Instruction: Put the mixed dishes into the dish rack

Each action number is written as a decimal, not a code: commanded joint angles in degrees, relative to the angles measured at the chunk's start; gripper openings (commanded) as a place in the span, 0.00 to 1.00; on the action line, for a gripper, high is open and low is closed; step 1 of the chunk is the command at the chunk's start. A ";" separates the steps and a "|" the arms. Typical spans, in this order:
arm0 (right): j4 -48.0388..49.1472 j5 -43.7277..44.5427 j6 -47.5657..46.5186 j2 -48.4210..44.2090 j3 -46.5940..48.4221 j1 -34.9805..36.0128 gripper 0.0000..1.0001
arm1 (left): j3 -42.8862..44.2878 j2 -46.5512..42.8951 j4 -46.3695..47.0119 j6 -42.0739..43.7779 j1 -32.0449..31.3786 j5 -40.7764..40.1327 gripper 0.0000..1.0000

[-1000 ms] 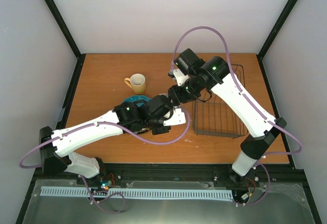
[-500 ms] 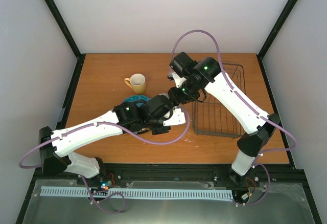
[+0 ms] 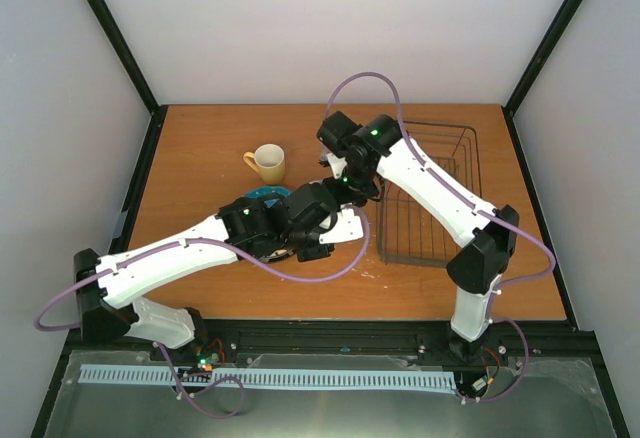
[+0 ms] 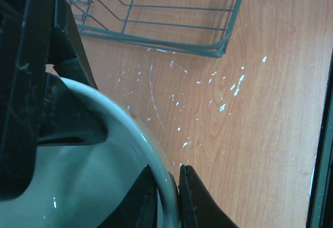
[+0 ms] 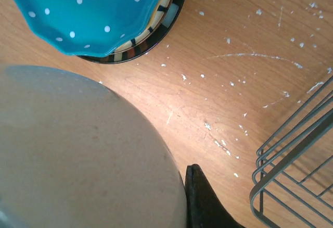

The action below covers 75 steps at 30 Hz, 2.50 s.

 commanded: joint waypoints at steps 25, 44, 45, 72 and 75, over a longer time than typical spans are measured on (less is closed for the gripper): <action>-0.16 -28.77 7.56 2.95 11.93 -14.96 0.03 | -27.84 -11.70 43.15 28.54 -13.69 -45.97 1.00; -0.10 -32.89 11.59 -0.78 1.88 -11.90 0.03 | -53.47 -6.12 139.20 99.42 -15.96 -38.41 1.00; -0.15 -32.99 11.73 -0.99 1.66 -11.44 0.03 | -53.46 -6.06 139.09 99.40 -15.97 -38.59 1.00; -0.16 -35.30 11.79 -3.21 -0.45 -8.06 0.03 | -51.60 -8.35 115.49 87.18 -15.23 -41.66 1.00; -0.15 -35.45 11.90 -3.90 -1.39 -6.82 0.03 | -50.92 -7.68 115.96 87.85 -15.14 -41.32 1.00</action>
